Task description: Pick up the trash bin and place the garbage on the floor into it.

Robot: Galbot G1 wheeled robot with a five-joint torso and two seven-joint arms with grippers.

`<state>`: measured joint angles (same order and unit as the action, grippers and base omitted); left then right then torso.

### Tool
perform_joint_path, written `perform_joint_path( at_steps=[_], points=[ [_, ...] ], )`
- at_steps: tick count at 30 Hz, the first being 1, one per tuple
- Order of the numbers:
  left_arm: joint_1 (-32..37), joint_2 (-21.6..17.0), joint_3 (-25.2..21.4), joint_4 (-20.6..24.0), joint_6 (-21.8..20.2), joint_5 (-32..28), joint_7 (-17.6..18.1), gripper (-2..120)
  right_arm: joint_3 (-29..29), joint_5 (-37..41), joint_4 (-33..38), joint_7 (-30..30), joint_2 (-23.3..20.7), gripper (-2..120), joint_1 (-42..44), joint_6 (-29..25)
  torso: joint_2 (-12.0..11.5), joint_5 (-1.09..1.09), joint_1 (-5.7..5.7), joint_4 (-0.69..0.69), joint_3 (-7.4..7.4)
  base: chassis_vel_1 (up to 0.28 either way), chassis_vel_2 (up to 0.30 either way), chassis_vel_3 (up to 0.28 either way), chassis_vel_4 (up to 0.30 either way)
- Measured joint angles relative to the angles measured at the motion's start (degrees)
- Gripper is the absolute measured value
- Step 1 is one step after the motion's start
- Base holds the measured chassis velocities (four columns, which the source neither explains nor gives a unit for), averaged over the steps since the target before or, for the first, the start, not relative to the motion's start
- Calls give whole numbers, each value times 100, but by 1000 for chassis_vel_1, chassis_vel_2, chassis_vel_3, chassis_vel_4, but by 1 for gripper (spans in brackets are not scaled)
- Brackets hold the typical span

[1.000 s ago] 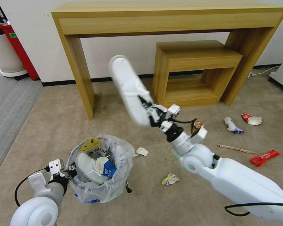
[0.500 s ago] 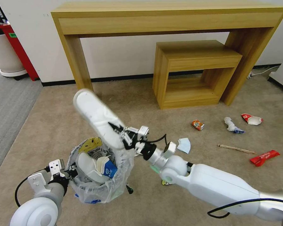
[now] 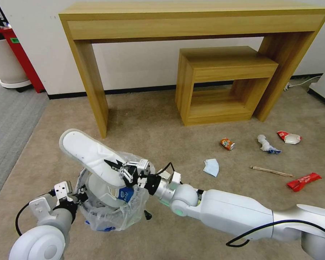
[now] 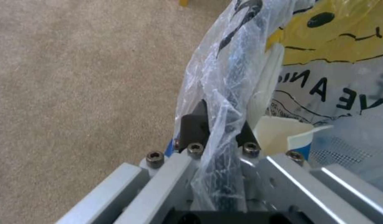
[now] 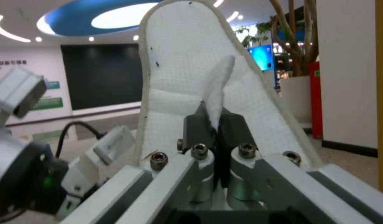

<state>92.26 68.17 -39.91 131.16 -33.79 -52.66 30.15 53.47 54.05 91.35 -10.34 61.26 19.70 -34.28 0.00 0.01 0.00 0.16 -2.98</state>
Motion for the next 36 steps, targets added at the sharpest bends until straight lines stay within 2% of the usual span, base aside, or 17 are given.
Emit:
perform_joint_path(
  at_steps=[6,15,21,27,28,30,33,34,35,36],
  points=[
    [-1,3,12,13,4,-15,0,1,59,-144,-261,3,48,0,68,-11,0,0,0,0,0,0,0,0,0],
    [-3,4,15,31,9,-41,-1,1,266,-322,-601,83,508,0,48,-86,0,0,0,-2,0,0,0,0,0],
    [-1,-8,-2,38,17,-54,-1,1,318,-451,-680,105,582,0,17,-90,0,0,0,-1,0,0,0,0,0],
    [-30,-23,10,28,27,-61,-4,1,226,-649,-703,90,353,21,74,-90,0,-1,0,1,0,0,0,0,0],
    [-30,-23,10,28,27,-61,-4,1,226,-649,-703,90,353,21,74,-90,0,-1,0,1,0,0,0,0,0],
    [-51,-15,42,17,27,-60,-4,1,167,-713,-702,65,251,34,123,-90,0,-1,0,1,0,0,0,0,0],
    [-55,-13,52,14,27,-60,-4,1,140,-740,-710,59,235,41,151,-90,0,-1,0,1,0,0,0,0,0],
    [-55,-13,53,12,27,-60,-4,1,130,-759,-723,56,244,49,163,-90,0,-1,0,0,0,0,0,0,0],
    [-55,-13,53,12,27,-60,-4,1,130,-759,-723,56,244,49,163,-90,0,-1,0,0,0,0,0,0,0],
    [-55,-17,51,8,28,-62,-4,1,123,-772,-724,57,257,54,162,-90,0,-1,0,-1,0,0,0,0,0]
  ],
)
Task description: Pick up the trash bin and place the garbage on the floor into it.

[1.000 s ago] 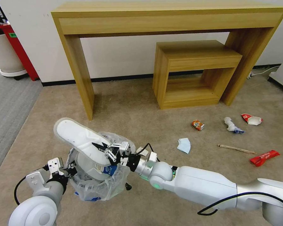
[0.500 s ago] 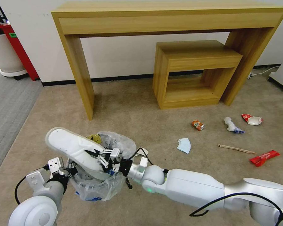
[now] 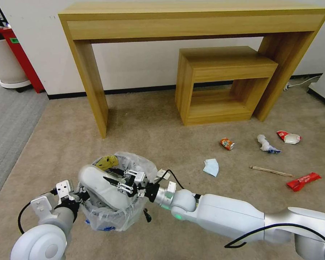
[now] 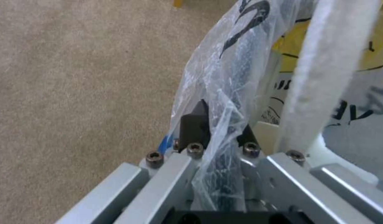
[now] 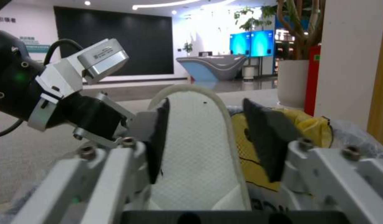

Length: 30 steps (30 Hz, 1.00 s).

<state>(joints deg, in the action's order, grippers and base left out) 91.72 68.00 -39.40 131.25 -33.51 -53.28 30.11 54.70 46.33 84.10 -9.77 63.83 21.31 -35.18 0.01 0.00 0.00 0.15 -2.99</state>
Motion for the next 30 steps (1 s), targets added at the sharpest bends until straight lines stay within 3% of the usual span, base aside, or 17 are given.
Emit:
perform_joint_path(
  at_steps=[7,13,18,24,26,30],
  points=[
    [15,-36,-51,-31,13,-18,-8,1,-291,51,157,273,11,77,-65,113,0,-1,0,-1,0,0,0,0,0],
    [-17,-80,-78,-139,16,-14,-9,1,-1134,400,737,1228,-411,99,71,756,0,-1,0,0,0,0,0,0,0],
    [-58,-64,-25,-250,21,37,-15,1,-1792,799,1235,1872,-873,100,378,1281,0,-1,0,1,0,0,0,0,0],
    [-79,-38,17,-300,25,82,-28,1,-2152,1066,1483,2259,-1129,100,625,1534,0,-1,0,1,0,0,0,0,0],
    [-97,-27,47,-356,28,113,-39,1,-2886,1502,1736,2819,-1503,100,1135,2025,0,-1,0,-1,0,0,0,0,0],
    [-104,-42,51,-396,31,126,-45,1,-3587,1508,1701,3081,-1851,100,1725,2260,0,-2,0,1,0,0,0,0,0]
  ],
)
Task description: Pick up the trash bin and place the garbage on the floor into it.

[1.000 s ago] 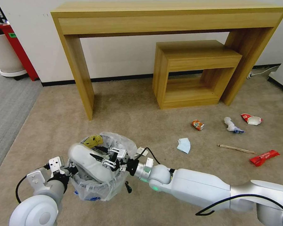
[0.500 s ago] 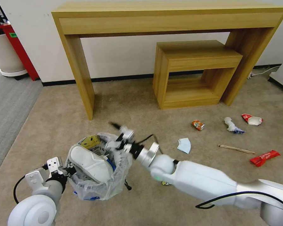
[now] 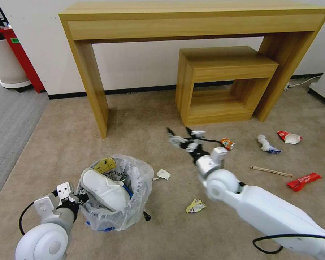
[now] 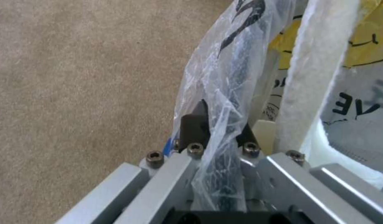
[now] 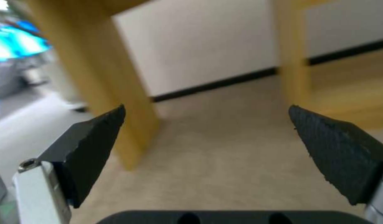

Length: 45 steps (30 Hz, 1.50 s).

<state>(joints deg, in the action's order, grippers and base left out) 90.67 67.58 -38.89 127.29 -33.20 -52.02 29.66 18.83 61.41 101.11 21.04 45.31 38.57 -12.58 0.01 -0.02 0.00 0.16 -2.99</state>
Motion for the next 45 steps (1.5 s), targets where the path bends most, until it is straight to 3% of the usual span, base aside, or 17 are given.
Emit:
perform_joint_path(
  at_steps=[14,23,30,45],
  points=[
    [-39,-91,-9,-153,8,53,-38,1,-1650,-184,84,-148,-732,100,1598,138,0,2,0,-2,0,0,0,0,0],
    [-41,-98,-17,-173,14,54,-39,1,-1856,328,231,-23,-838,100,2343,603,0,2,0,-1,1,0,0,0,0],
    [-27,-44,-12,-172,35,84,-39,1,-1682,765,70,707,-427,100,2866,1324,0,1,0,-1,0,0,0,0,0],
    [64,-16,-32,-76,65,104,-53,1,-754,436,-1425,1005,882,100,2350,1425,0,3,0,-1,0,0,0,0,0]
  ],
)
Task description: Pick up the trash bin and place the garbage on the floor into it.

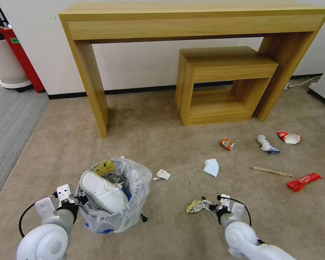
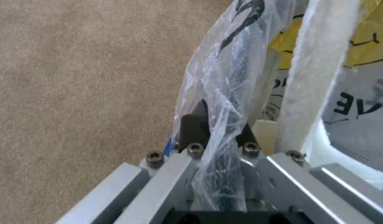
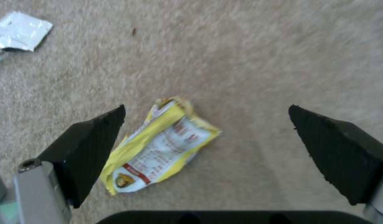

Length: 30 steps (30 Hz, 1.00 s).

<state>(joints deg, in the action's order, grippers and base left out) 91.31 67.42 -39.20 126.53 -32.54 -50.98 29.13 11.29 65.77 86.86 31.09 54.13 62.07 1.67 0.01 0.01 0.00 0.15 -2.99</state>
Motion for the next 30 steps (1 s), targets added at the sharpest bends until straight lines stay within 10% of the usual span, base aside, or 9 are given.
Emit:
perform_joint_path(
  at_steps=[30],
  points=[
    [-138,-6,56,-145,64,-33,6,1,781,-333,-836,27,739,77,-589,-157,0,-1,0,0,0,0,0,0,0]
  ],
)
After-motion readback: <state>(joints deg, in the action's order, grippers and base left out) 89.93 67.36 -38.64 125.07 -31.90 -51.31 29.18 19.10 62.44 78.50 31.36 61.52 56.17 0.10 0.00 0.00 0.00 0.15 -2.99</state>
